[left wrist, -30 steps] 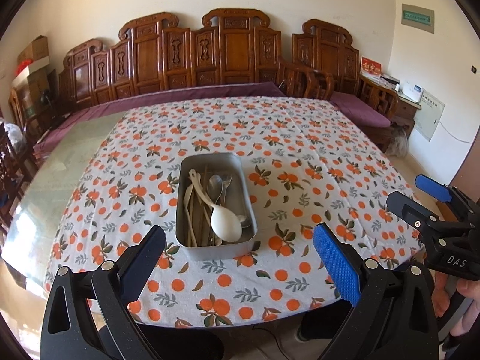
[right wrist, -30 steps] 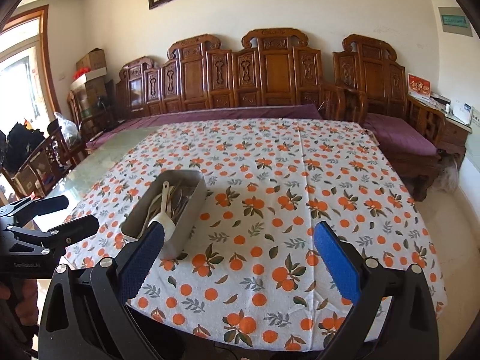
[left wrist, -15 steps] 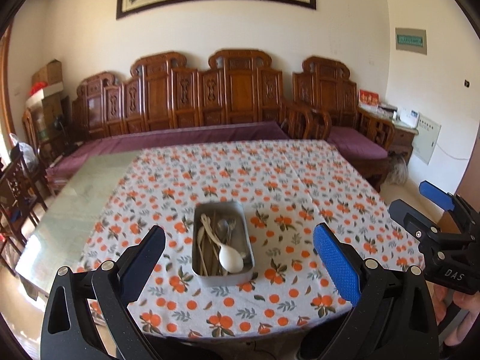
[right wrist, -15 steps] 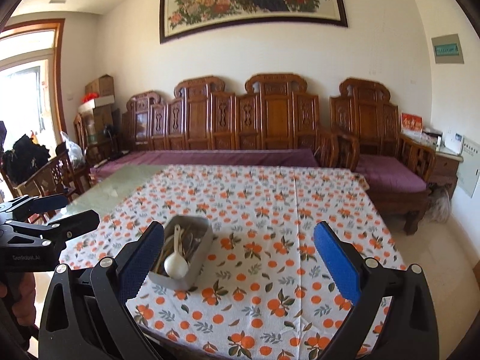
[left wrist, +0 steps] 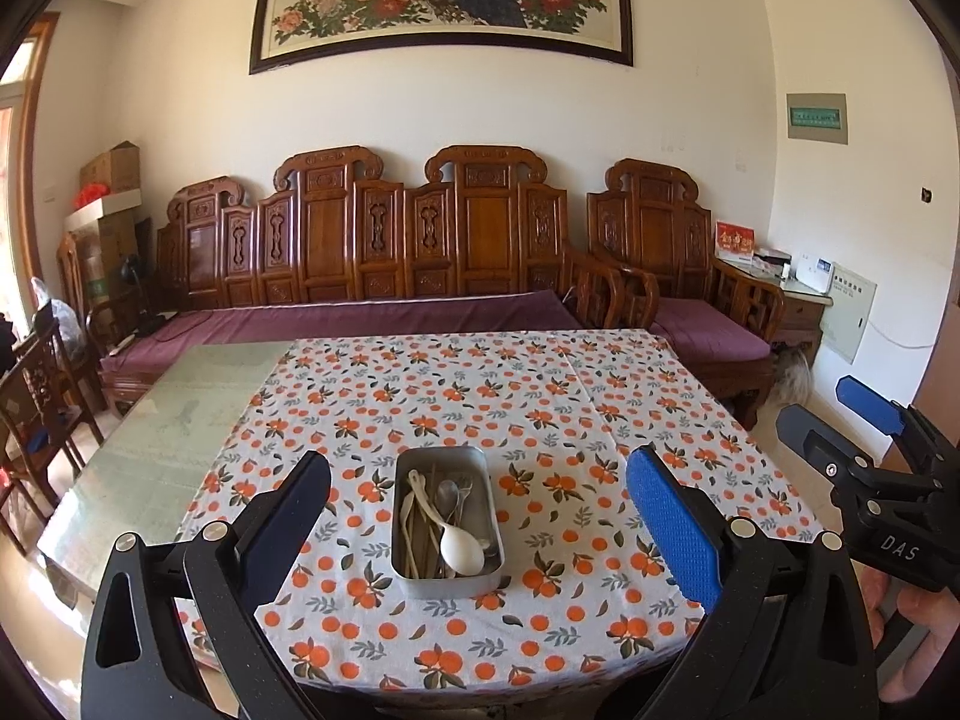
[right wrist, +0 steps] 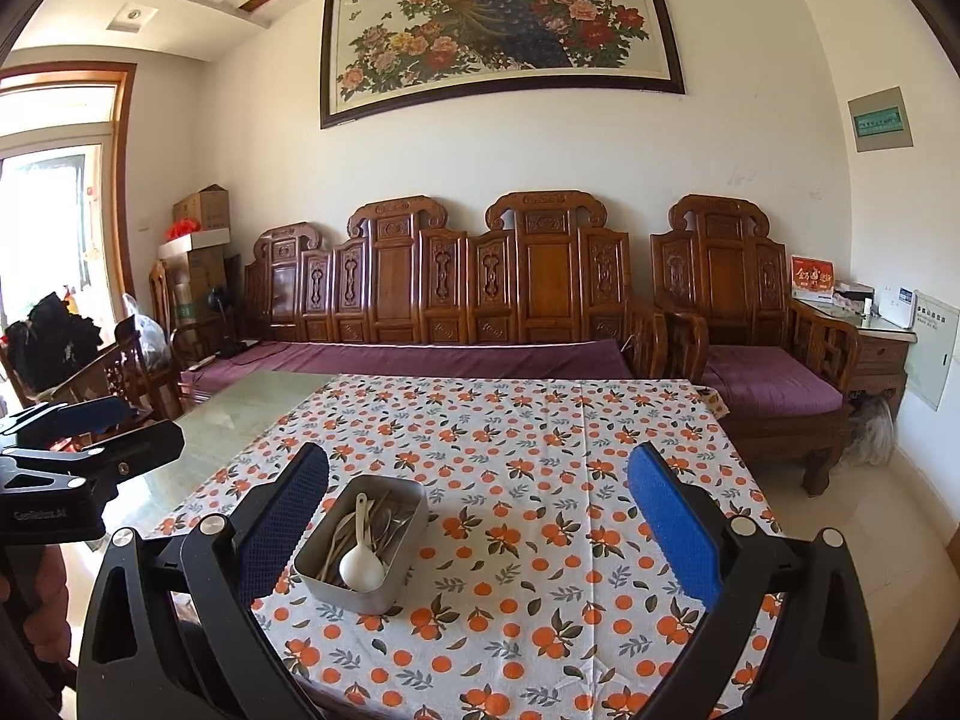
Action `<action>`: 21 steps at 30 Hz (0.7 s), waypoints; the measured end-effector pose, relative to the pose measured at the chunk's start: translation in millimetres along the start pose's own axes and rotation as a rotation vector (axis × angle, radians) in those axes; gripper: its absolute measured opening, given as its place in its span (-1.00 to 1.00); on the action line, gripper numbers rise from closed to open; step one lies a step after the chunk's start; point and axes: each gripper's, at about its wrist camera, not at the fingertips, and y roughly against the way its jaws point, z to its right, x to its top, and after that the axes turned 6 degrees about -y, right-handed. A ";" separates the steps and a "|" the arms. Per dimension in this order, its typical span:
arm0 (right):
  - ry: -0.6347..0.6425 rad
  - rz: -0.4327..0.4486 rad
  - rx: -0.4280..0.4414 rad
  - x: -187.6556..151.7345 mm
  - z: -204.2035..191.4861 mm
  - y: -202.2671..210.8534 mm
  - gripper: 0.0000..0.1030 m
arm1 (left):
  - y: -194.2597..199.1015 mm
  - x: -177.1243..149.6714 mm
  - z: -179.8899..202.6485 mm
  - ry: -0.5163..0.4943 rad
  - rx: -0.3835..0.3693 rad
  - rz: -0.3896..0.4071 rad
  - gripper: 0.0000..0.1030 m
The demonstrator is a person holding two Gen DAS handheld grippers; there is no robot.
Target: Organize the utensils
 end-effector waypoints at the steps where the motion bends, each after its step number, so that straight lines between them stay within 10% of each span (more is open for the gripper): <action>1: -0.001 -0.001 0.000 -0.1 0.0 -0.1 0.95 | 0.1 -0.1 0.0 0.002 0.000 0.000 0.85; 21: -0.008 0.002 0.004 2.6 2.5 -0.7 0.95 | -2.8 -4.4 -0.4 0.000 0.000 -0.004 0.85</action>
